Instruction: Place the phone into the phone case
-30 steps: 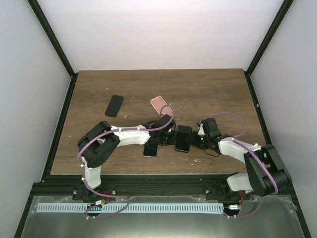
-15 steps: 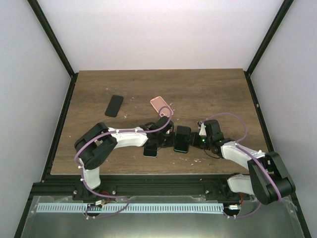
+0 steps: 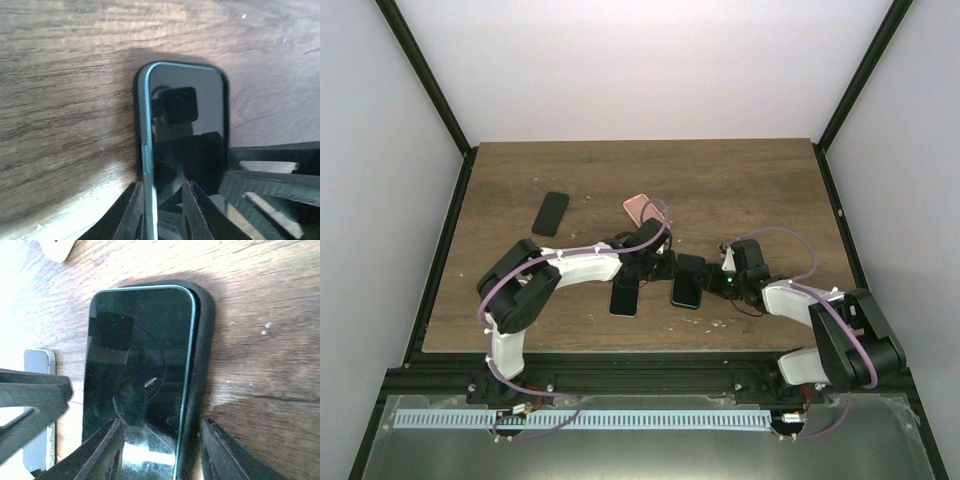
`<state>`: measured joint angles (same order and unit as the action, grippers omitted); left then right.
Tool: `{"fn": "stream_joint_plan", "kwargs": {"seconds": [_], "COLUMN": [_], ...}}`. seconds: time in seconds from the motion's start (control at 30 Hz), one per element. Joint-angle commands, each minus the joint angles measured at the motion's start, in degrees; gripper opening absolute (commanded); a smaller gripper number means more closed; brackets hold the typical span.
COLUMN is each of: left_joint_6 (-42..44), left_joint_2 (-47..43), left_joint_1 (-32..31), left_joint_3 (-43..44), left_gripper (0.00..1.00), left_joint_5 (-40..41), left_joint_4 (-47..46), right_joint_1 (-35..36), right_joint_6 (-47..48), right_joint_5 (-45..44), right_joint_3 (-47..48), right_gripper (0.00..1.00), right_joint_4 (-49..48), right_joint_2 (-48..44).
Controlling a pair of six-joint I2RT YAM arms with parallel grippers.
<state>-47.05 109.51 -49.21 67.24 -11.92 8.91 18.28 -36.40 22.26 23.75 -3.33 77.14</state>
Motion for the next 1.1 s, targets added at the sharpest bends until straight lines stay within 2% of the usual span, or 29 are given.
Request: {"fn": "stream_joint_plan", "kwargs": {"seconds": [0.0,0.23,0.47,0.57,0.73,0.87,1.07], "left_joint_6": [2.2,2.0,1.4,1.3,-0.9,-1.2,0.2], "left_joint_2": [2.5,2.5,0.2,-0.9,-2.3,-3.1,-3.4], "left_joint_1": [-0.1,0.1,0.4,0.6,0.5,0.5,0.6], "left_joint_3": [0.5,-2.1,-6.4,-8.2,-13.1,-14.7,-14.8], "left_gripper": [0.21,0.15,0.11,0.13,0.21,0.22,0.13], "left_joint_5": [-0.8,-1.1,-1.1,-2.8,-6.1,-6.0,-4.9], "left_joint_4": [1.0,-0.3,-1.7,-3.2,-8.2,-8.9,-8.3], "right_joint_1": [-0.3,-0.3,-0.4,-0.3,-0.3,-0.3,-0.4], "right_joint_6": [-2.0,-4.9,-10.8,-11.7,-12.4,-13.8,-16.2], "right_joint_5": [4.4,11.3,19.5,20.7,22.1,23.5,26.9], "right_joint_3": [-0.3,0.5,-0.3,-0.7,-1.4,-2.2,-2.4], "right_gripper": [0.43,0.43,0.43,0.44,0.44,0.44,0.45], "right_joint_4": [-5.1,-11.0,-19.1,-20.7,-22.5,-25.3,-29.7], "right_joint_2": [2.5,5.2,3.9,3.3,4.3,6.0,8.7]}}
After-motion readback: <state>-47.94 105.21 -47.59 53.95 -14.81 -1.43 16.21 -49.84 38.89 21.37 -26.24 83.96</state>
